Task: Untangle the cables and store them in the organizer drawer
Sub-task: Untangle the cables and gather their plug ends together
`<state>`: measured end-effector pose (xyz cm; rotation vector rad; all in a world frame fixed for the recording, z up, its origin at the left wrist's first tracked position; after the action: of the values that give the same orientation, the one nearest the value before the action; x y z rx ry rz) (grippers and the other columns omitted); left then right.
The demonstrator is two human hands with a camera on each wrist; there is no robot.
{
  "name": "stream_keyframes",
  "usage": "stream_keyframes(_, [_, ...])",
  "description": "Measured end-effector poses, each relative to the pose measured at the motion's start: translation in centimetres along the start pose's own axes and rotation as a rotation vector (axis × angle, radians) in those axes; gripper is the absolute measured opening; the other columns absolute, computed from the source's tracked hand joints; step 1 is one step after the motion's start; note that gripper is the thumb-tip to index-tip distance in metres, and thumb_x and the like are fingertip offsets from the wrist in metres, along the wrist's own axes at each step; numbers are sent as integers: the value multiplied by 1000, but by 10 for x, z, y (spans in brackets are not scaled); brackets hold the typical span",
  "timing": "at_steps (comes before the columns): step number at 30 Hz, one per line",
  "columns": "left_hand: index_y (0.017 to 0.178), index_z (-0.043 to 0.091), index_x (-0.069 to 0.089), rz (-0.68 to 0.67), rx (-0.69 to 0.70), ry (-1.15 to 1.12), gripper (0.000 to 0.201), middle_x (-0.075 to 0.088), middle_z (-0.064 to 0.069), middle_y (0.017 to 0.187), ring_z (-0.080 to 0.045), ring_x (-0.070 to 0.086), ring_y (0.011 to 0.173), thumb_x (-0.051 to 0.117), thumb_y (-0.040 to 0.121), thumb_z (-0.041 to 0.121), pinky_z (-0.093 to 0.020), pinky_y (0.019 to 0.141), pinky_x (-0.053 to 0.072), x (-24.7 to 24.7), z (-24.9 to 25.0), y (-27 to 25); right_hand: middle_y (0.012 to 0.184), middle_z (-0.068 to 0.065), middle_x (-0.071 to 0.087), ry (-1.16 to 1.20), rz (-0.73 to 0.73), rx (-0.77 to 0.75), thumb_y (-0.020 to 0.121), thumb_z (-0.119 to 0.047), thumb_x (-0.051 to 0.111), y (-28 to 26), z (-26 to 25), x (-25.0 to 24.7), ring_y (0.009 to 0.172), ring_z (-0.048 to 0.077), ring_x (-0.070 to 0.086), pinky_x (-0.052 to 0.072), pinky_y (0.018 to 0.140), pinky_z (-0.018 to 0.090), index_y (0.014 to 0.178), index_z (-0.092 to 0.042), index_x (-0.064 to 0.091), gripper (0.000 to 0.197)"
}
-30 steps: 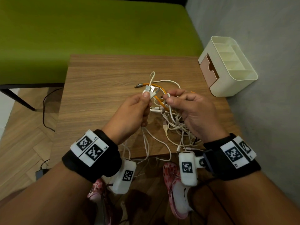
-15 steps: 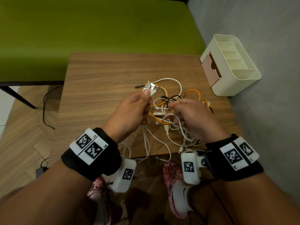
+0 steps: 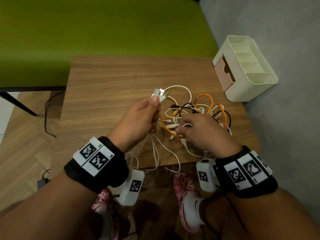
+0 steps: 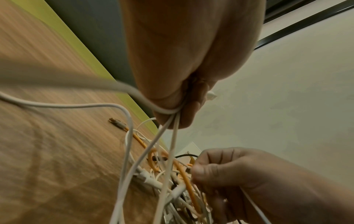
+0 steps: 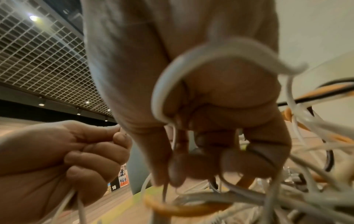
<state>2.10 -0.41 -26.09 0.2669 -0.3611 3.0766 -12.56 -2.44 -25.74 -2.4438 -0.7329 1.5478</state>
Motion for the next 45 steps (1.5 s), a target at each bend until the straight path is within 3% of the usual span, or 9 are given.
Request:
stream_keyframes(3, [78, 14, 46, 6, -5, -7, 37, 31, 8, 55, -6, 28, 45, 33, 105, 34, -25, 49, 30, -1, -1, 1, 89, 2, 68, 142, 53, -8, 97, -43, 52, 5, 3, 1, 80, 19, 67, 54, 70, 37, 91, -26, 58, 19])
stream_keyframes(8, [78, 14, 44, -3, 9, 1, 36, 30, 9, 53, -5, 27, 45, 31, 106, 33, -24, 48, 28, 2, 1, 0, 89, 4, 72, 316, 50, -24, 98, -50, 42, 6, 2, 4, 84, 23, 71, 55, 83, 51, 86, -35, 52, 21])
stream_keyframes(12, [78, 14, 45, 0, 3, -10, 36, 30, 9, 53, -5, 26, 44, 32, 106, 32, -25, 48, 28, 1, -1, 1, 87, 0, 72, 395, 85, -67, 102, -42, 41, 3, -5, -2, 76, 14, 72, 57, 77, 47, 87, -34, 51, 20])
stream_keyframes(20, [76, 15, 45, -9, 2, 6, 38, 32, 11, 51, -4, 29, 43, 31, 106, 33, -23, 47, 31, -1, -2, 1, 68, 5, 59, 30, 386, -159, 94, -28, 54, -3, -9, -25, 65, 23, 55, 44, 55, 40, 83, -14, 54, 18])
stream_keyframes(24, [77, 15, 45, -10, 5, -4, 37, 33, 11, 51, -5, 29, 44, 31, 106, 32, -24, 48, 30, 1, 1, 0, 72, -2, 67, 220, 519, -234, 98, -38, 52, -11, -11, -38, 64, 13, 64, 53, 58, 42, 87, -19, 62, 24])
stream_keyframes(31, [78, 15, 44, 32, 12, -17, 35, 34, 12, 51, -5, 29, 45, 29, 107, 29, -26, 49, 27, 4, -3, 0, 89, -3, 73, 704, 608, -362, 98, -9, 54, -26, -28, -43, 80, 7, 73, 59, 69, 30, 97, -12, 60, 7])
stream_keyframes(36, [83, 17, 50, 62, 28, -18, 32, 39, 10, 55, -8, 32, 50, 30, 107, 25, -28, 52, 30, 7, -5, 0, 92, -4, 74, 789, 569, -405, 92, -9, 61, -25, -36, -28, 89, 10, 73, 60, 78, 38, 89, -28, 61, 19])
stream_keyframes(41, [113, -2, 57, 60, 90, 8, 37, 51, -14, 79, -7, 39, 56, 29, 108, 22, -28, 54, 31, 12, 3, -2, 90, -10, 72, 877, 479, -387, 88, -4, 69, -22, -42, -18, 91, 8, 70, 55, 81, 26, 88, -29, 66, 25])
stream_keyframes(45, [110, 0, 58, 75, 111, -12, 35, 57, 2, 71, -3, 44, 56, 31, 107, 23, -24, 54, 36, 11, 4, -3, 97, -3, 71, 862, 473, -370, 86, -8, 72, -18, -40, -18, 94, 10, 67, 54, 84, 29, 94, -16, 73, 11])
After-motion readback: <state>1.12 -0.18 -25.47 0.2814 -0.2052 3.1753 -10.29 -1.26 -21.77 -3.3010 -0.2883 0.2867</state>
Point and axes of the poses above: each hand's wrist, its own y-axis towards the middle knuckle, its own x-axis out of the palm, z = x × y, the point moved 9 cm from there along y, towards the middle knuckle
